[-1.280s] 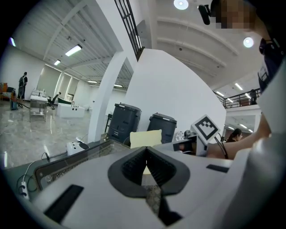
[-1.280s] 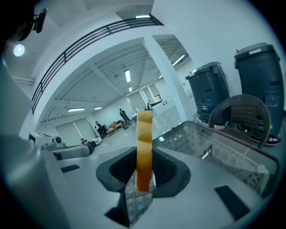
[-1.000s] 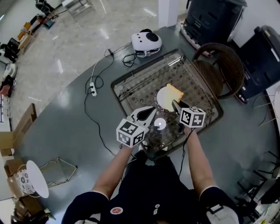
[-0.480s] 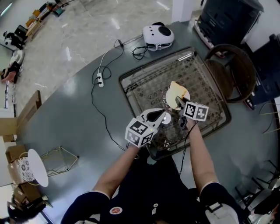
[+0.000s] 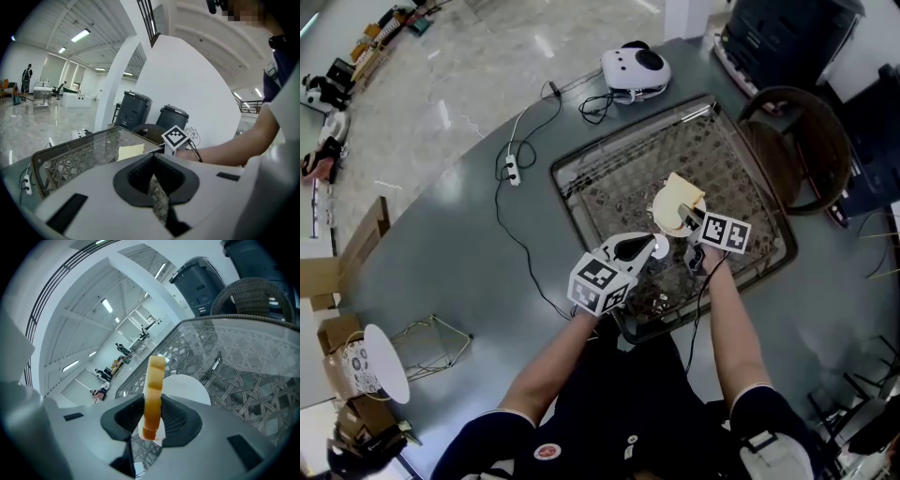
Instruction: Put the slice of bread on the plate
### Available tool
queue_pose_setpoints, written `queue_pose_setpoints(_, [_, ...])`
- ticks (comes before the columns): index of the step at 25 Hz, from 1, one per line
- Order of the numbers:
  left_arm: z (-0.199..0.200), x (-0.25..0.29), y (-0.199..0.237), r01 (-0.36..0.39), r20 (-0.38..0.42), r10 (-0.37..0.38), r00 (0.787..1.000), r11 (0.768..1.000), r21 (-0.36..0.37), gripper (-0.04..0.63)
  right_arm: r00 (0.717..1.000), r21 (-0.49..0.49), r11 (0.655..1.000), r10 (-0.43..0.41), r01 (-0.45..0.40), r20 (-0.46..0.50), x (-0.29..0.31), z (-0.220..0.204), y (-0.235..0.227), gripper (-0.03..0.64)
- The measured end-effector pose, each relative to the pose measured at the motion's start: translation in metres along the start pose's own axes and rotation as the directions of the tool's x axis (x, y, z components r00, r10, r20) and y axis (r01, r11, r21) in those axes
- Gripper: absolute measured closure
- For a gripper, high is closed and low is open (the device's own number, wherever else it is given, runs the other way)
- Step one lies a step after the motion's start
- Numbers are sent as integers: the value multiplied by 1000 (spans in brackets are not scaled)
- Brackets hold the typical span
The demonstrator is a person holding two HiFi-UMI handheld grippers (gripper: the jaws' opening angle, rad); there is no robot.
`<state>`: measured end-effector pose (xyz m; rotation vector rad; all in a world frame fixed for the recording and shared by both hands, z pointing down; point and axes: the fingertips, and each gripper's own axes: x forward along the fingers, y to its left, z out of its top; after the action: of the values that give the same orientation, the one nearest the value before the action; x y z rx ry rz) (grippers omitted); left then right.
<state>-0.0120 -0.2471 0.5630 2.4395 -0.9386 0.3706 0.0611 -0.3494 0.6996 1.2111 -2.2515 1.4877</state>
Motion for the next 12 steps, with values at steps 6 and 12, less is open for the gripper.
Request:
queue_pose_setpoints(6, [0, 10, -5, 21, -20, -21, 1000, 1000, 16, 589, 999, -21, 998, -51, 51, 9, 2, 0, -15, 518])
queue_pose_setpoints(12, [-1, 11, -6, 27, -29, -26, 999, 1000, 14, 589, 993, -48, 992, -112, 113, 21, 3, -1, -26, 497])
